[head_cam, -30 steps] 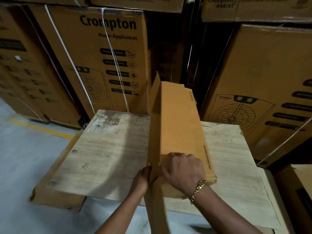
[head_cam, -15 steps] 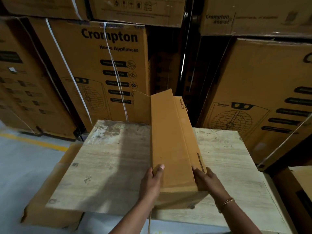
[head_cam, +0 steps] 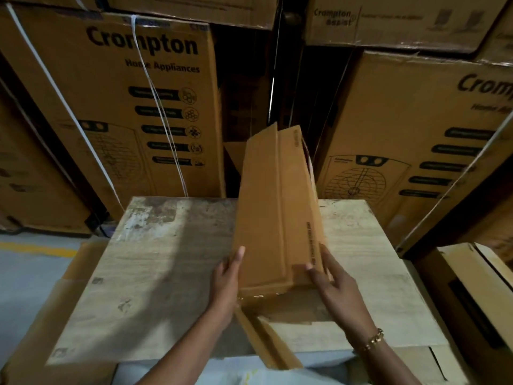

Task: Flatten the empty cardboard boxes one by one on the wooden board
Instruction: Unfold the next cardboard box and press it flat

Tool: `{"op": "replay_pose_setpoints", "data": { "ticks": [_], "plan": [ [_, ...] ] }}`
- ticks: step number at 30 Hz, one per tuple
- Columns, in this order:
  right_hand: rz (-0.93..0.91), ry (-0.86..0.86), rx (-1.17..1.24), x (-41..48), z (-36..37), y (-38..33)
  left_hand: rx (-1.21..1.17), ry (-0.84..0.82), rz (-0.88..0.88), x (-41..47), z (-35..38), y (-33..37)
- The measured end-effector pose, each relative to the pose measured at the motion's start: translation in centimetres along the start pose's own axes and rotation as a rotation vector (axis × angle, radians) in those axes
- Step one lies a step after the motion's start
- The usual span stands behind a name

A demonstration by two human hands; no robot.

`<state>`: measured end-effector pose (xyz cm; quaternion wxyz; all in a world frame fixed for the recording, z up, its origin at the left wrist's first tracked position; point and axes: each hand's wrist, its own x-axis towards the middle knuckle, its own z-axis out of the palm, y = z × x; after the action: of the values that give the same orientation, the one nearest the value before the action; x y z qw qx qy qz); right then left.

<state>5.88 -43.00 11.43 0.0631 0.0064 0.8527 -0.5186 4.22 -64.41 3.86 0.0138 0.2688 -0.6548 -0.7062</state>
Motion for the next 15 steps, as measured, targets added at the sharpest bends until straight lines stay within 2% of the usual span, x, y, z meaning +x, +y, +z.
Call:
{"op": "replay_pose_setpoints", "data": {
  "ticks": [3, 6, 8, 12, 15],
  "plan": [
    [-0.137, -0.126, -0.390, 0.3, 3.7, -0.8, -0.253, 0.035, -0.234, 0.9, -3.1, -2.1],
    [-0.223, -0.214, -0.623, 0.8, 7.1, -1.3, -0.291, 0.065, -0.299, 1.5, -5.9, -3.8],
    [-0.284, -0.255, -0.696, 0.8, 9.0, -1.8, -0.337, 0.077, -0.311, 2.0, -7.6, -4.4],
    [-0.363, -0.367, -0.709, 1.6, 11.7, -1.4, -0.364, 0.106, -0.468, 2.8, -10.7, -5.3],
    [-0.378, -0.326, -0.702, 3.0, 11.5, -0.1, -0.358, 0.122, -0.488, 3.7, -12.7, -6.0]
  ]
}}
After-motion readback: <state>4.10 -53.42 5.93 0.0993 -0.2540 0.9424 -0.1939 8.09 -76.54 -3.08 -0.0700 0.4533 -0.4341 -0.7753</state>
